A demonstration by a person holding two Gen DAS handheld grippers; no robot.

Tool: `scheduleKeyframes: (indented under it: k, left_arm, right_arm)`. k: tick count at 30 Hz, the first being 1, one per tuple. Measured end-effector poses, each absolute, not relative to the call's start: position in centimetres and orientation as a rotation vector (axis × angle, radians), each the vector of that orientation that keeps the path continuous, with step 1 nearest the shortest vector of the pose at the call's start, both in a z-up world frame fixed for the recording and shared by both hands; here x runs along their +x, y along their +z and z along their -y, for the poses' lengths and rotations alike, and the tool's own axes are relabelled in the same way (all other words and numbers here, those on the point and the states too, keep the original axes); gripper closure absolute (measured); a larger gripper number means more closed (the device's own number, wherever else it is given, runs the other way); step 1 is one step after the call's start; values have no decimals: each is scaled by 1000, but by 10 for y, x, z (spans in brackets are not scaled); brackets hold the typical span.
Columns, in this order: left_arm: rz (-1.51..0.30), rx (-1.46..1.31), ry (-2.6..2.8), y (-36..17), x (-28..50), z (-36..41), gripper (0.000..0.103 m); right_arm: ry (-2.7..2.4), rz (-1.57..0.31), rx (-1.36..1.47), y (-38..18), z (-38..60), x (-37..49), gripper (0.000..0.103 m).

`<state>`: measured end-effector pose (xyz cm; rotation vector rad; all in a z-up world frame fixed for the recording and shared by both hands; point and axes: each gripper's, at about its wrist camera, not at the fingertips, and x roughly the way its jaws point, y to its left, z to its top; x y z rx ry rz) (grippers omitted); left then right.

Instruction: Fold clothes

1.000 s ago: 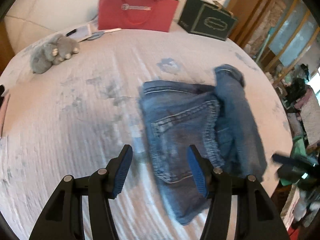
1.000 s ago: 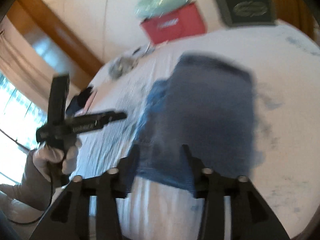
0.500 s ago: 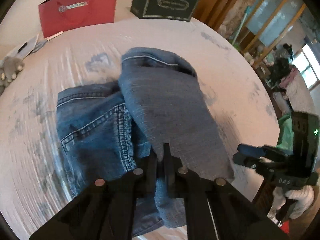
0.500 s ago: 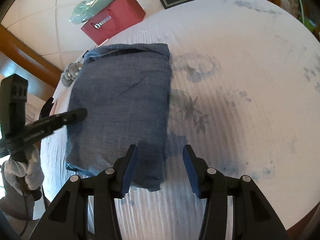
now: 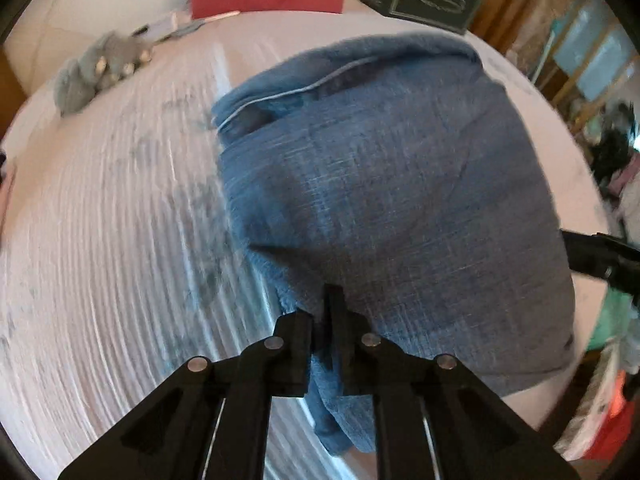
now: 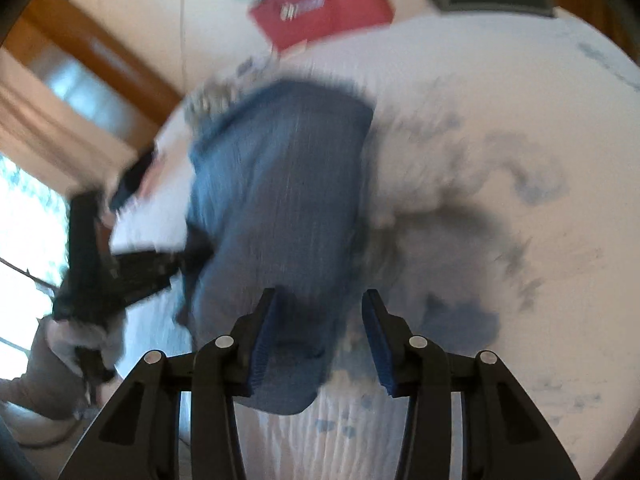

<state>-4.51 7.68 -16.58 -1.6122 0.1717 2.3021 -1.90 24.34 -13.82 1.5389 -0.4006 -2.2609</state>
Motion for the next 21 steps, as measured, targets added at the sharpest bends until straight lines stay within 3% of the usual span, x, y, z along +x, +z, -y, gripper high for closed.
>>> scheduleKeyframes:
  k: [3,10,15,21]
  left_arm:
    - [-246,-1594,2319,-161,-42,-83,91]
    - [-206,-1468,2470,-101,-21,-73,67]
    - [-107,-1430,2414,-89,-13,-78,67]
    - [-92,-1561,2345,-128,-21,-83,67]
  right_arm:
    - [-2246,227,1676,-159,-229,-18,62]
    - [-2390,70,1540,-121,-224,-7,62]
    - [-2469,-64,1423,-93,-211,-9,62]
    - [-2465,-185,1412,-99,-199,-17,62]
